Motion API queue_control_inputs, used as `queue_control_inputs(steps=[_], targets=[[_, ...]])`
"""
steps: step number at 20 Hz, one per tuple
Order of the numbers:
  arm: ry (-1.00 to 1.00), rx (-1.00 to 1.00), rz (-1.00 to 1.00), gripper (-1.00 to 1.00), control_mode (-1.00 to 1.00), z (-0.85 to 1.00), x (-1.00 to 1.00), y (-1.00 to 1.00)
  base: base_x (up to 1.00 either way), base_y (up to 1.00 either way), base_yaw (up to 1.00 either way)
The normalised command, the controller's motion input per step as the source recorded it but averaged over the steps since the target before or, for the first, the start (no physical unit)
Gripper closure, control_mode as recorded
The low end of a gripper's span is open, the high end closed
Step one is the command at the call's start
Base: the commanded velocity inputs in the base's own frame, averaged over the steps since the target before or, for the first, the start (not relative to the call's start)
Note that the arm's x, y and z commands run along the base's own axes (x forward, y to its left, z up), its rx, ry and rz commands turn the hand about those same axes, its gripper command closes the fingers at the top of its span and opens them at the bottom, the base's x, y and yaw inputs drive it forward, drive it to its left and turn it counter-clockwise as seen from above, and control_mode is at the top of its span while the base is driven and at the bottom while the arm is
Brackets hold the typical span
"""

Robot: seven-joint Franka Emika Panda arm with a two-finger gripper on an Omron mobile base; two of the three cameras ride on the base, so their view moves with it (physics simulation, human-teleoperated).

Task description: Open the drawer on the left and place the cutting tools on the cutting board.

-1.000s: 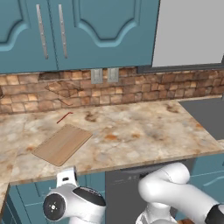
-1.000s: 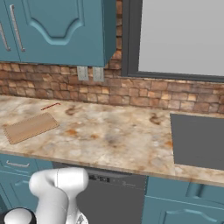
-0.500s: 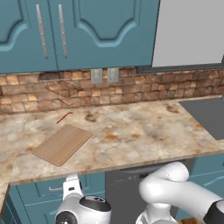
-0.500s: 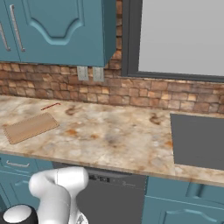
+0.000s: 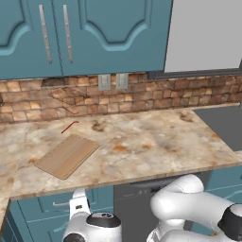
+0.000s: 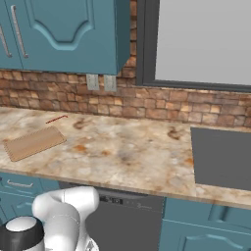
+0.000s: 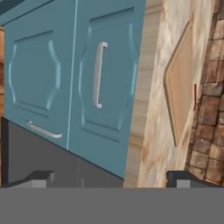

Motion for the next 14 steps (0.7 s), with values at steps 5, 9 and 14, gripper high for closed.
queue_control_inputs(steps=[5,9,14], targets=[[-0.19,0.0,-0.03,-1.0,-1.0,-0.26,0.09,0.27,0.0,0.0,0.0],[-0.18,-0.01,-0.07,-1.0,-1.0,-0.16,0.26,0.33,0.0,0.0,0.0],[-0.15,-0.03,-0.09,-1.0,-1.0,-0.09,0.4,0.34,0.0,0.0,0.0]])
